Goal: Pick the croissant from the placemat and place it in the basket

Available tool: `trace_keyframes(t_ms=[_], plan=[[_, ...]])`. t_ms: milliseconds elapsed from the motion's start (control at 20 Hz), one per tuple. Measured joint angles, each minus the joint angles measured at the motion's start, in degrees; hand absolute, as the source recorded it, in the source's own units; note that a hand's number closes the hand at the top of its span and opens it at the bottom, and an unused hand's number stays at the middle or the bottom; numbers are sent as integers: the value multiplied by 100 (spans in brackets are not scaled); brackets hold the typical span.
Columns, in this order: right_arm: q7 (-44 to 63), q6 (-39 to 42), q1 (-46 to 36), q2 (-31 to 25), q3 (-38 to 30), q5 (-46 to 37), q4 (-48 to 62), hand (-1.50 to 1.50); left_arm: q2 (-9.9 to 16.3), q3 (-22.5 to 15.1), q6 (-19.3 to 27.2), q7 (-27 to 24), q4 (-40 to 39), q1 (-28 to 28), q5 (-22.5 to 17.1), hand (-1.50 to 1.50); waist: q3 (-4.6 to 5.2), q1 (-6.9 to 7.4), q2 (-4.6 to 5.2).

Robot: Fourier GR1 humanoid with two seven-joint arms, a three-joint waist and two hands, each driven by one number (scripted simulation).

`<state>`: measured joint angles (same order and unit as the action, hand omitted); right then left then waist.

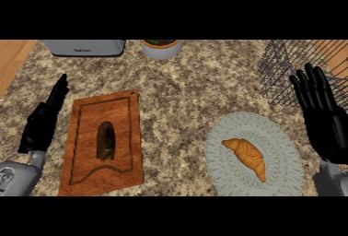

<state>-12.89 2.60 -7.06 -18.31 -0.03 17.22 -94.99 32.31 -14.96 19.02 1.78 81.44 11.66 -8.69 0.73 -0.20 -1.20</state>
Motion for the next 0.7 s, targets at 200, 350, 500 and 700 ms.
trace_keyframes(t_ms=[200, 350, 500, 700], plan=[[88, 918, -614, -119, 471, 296, 89, 150, -138, 74, -157, 46, -40, 102, -212, 0, -49, 219, 126], [34, 1873, -1239, -281, 1047, 363, -42, 150, -287, 42, -302, 152, -58, 188, -405, 0, -51, 554, 195], [-375, 2894, -1665, -607, 1733, -58, -441, -150, -432, 17, -428, 284, -128, 179, -608, 0, -59, 629, 190], [-1276, 3465, -1458, -735, 2543, -1003, -919, -150, -455, 205, -547, 515, -212, 144, -925, 0, -84, 364, 156]])
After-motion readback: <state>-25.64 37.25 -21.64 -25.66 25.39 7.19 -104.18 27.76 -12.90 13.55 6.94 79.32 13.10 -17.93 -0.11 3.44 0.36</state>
